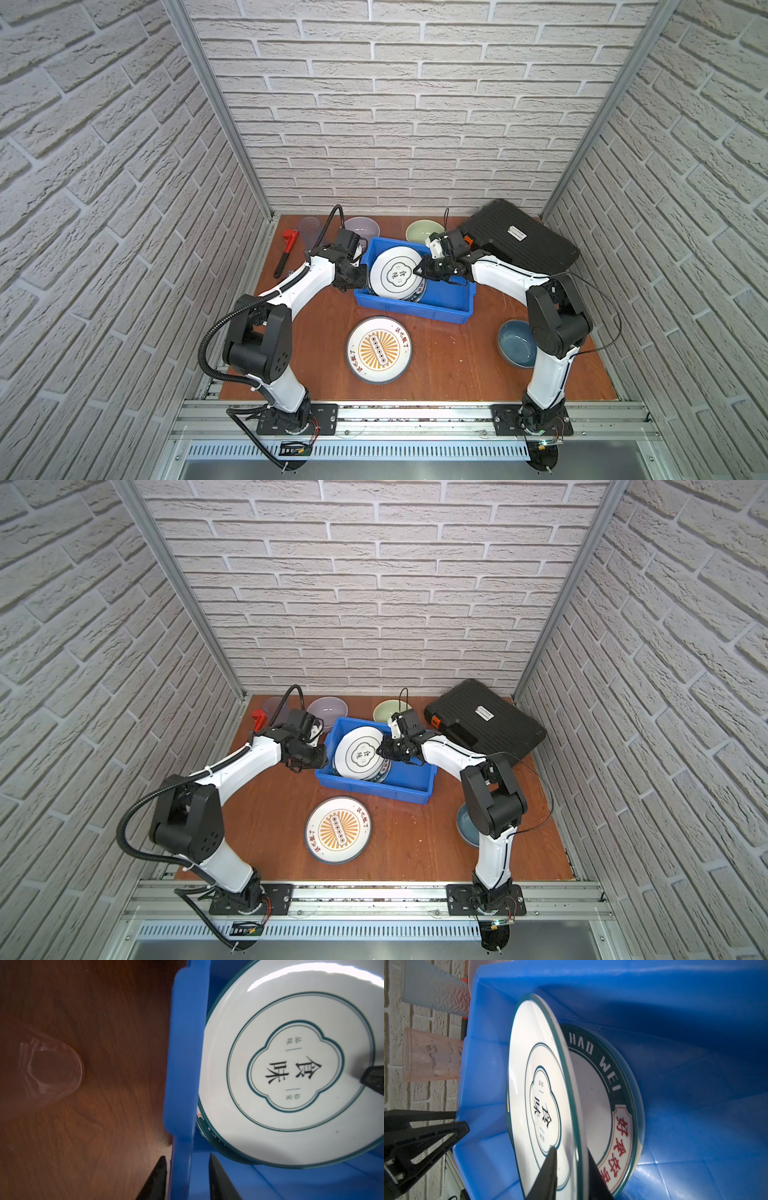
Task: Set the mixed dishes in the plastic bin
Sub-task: 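Lower the green-rimmed plate onto the plates in the bin and release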
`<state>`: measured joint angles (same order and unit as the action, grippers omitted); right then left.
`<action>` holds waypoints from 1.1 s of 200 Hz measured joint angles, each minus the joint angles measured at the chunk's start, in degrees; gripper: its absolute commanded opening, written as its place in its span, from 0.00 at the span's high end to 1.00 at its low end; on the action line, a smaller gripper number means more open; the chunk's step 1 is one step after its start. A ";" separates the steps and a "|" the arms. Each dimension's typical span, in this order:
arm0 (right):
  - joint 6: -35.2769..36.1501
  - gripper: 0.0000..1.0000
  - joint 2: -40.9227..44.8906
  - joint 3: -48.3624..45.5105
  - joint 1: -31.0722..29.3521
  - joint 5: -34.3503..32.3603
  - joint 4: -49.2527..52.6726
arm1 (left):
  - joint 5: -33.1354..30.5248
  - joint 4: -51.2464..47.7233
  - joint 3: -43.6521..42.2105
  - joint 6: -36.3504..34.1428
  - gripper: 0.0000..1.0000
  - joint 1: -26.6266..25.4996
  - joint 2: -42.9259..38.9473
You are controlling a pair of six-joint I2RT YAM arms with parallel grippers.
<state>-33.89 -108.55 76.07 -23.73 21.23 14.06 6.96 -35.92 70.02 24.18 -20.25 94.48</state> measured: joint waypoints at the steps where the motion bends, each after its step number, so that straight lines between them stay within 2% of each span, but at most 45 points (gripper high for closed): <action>1: 0.09 0.72 0.00 0.00 0.00 0.00 0.00 | 0.00 0.00 0.00 0.00 0.65 0.00 0.00; 41: 1.09 0.65 0.00 0.00 0.00 -0.94 1.51 | 0.00 -0.02 0.00 -0.02 0.65 0.00 0.00; 134: 4.46 0.59 0.00 1.33 -0.02 -5.18 6.69 | -0.02 -0.04 0.00 -0.02 0.64 0.00 -0.02; 165: 4.96 0.52 0.00 1.73 -0.07 -5.79 7.91 | -0.02 -0.07 0.00 -0.02 0.64 0.00 -0.02; 220: 5.42 0.51 -1.05 2.45 -0.17 -5.99 8.61 | -0.02 -0.07 0.00 -0.02 0.64 0.00 -0.02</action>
<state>-28.47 -109.60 78.52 -23.90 15.25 22.68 6.94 -35.99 70.02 24.16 -20.25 94.45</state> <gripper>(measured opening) 0.489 0.359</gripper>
